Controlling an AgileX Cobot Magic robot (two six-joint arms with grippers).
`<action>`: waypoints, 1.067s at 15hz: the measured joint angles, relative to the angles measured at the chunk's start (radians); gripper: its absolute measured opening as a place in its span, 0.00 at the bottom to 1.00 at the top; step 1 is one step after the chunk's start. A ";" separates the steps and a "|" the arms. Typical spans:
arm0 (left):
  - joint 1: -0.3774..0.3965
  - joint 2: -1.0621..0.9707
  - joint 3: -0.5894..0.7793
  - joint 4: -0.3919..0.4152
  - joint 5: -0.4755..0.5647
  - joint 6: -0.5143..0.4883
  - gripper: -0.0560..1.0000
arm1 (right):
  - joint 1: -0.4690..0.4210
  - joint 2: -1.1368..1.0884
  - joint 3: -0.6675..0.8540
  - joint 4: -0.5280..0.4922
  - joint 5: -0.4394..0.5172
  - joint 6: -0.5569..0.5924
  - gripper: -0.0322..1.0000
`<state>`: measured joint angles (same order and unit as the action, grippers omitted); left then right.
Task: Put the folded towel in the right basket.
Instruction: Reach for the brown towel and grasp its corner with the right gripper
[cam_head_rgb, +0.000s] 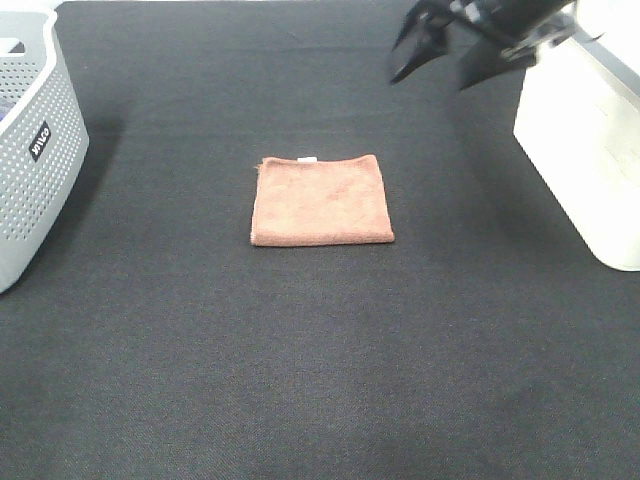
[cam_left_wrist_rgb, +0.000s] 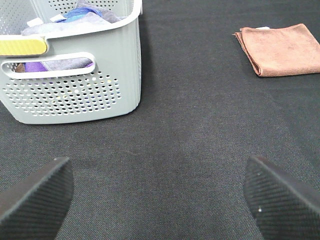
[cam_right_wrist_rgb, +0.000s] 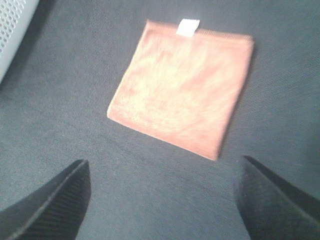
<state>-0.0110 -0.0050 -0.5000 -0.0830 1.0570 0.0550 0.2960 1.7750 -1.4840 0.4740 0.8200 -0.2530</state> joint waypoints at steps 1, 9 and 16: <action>0.000 0.000 0.000 0.000 0.000 0.000 0.88 | 0.000 0.062 -0.044 0.007 0.022 0.000 0.75; 0.000 0.000 0.000 0.000 0.000 0.000 0.88 | 0.000 0.477 -0.376 0.068 0.243 0.000 0.75; 0.000 0.000 0.000 0.000 0.000 0.000 0.88 | -0.056 0.624 -0.449 0.068 0.186 -0.012 0.75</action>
<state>-0.0110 -0.0050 -0.5000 -0.0830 1.0570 0.0550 0.2400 2.3990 -1.9330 0.5420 1.0060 -0.2650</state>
